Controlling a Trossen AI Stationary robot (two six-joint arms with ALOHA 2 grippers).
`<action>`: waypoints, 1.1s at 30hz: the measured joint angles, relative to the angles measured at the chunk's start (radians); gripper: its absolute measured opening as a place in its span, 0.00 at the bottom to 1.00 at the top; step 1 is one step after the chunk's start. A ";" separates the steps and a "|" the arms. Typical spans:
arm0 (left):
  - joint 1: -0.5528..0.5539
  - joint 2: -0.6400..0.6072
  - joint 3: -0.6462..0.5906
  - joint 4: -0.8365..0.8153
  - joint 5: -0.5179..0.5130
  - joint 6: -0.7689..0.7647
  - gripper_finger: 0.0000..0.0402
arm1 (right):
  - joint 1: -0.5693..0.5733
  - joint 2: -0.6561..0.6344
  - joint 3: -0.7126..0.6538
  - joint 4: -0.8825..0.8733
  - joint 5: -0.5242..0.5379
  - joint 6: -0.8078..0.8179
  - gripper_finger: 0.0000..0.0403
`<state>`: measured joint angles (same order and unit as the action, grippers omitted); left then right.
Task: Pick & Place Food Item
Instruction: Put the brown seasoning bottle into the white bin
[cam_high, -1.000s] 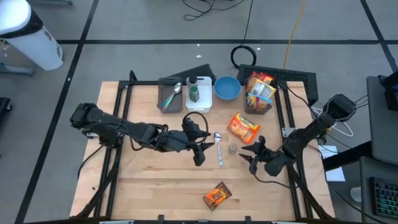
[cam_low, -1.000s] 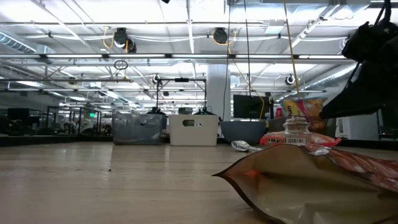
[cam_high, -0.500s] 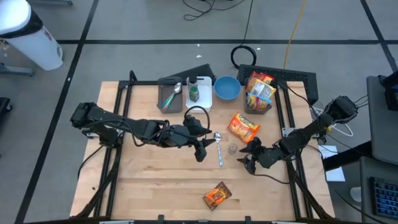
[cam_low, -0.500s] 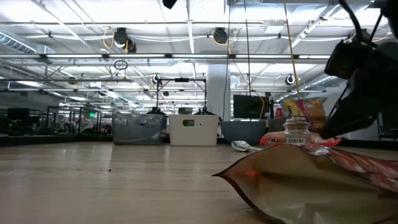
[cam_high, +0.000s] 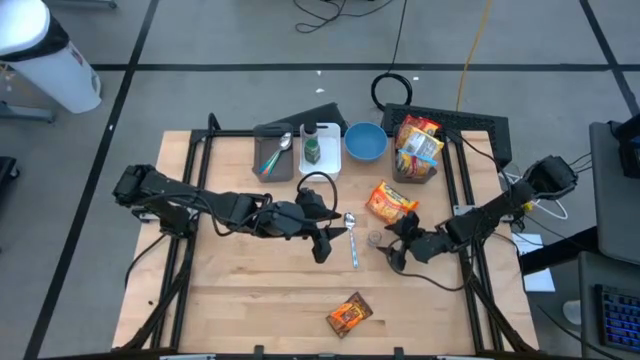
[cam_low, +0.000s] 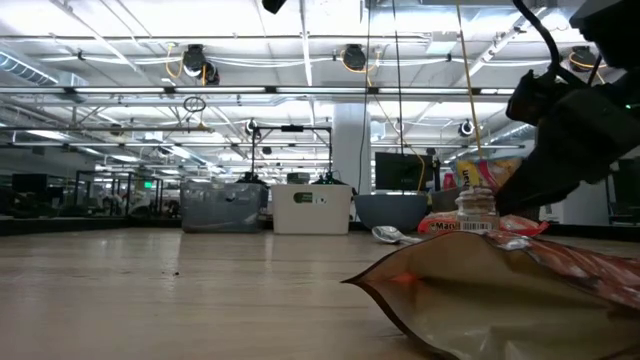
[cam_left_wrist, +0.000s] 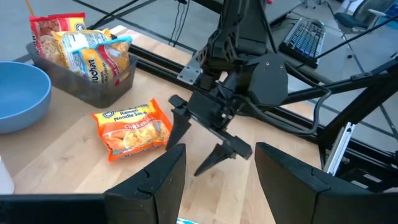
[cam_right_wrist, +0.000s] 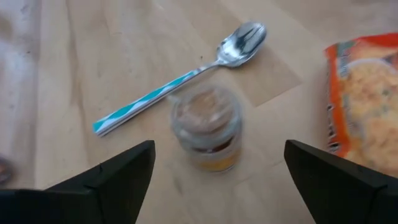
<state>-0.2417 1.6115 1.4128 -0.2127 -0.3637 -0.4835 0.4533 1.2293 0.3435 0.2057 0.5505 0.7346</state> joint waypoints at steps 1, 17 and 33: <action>0.000 0.000 0.000 0.000 0.000 0.000 0.50 | -0.004 0.000 0.000 0.000 0.005 -0.007 0.87; 0.000 0.000 0.000 0.000 0.000 0.007 0.50 | -0.016 0.182 0.000 0.220 0.002 -0.060 0.83; 0.000 0.000 0.000 -0.001 -0.001 0.003 0.50 | -0.016 0.307 0.000 0.296 0.052 -0.021 0.83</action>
<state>-0.2417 1.6115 1.4128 -0.2138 -0.3645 -0.4801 0.4374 1.5364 0.3439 0.5018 0.6025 0.7140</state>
